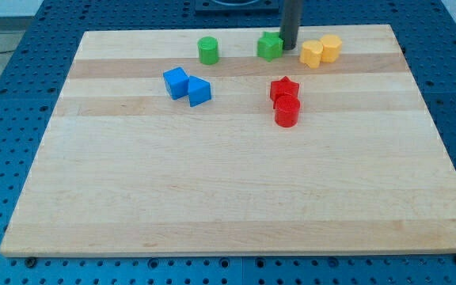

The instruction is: Slide the green star to the right of the green circle

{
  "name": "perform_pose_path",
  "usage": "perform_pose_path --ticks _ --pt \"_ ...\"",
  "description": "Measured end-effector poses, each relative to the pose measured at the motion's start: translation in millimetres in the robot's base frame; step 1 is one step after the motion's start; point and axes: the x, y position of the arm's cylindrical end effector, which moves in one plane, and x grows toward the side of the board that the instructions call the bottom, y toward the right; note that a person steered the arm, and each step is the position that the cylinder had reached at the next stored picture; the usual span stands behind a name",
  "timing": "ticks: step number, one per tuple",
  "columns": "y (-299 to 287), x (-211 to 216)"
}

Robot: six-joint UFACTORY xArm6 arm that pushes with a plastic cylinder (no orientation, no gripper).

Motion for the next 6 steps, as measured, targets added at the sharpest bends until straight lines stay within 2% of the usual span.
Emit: perform_pose_path --ticks 2,4,6 --pt "-57.5 0.3" --pt "-37.4 27.7" --pt "-69.4 42.3"
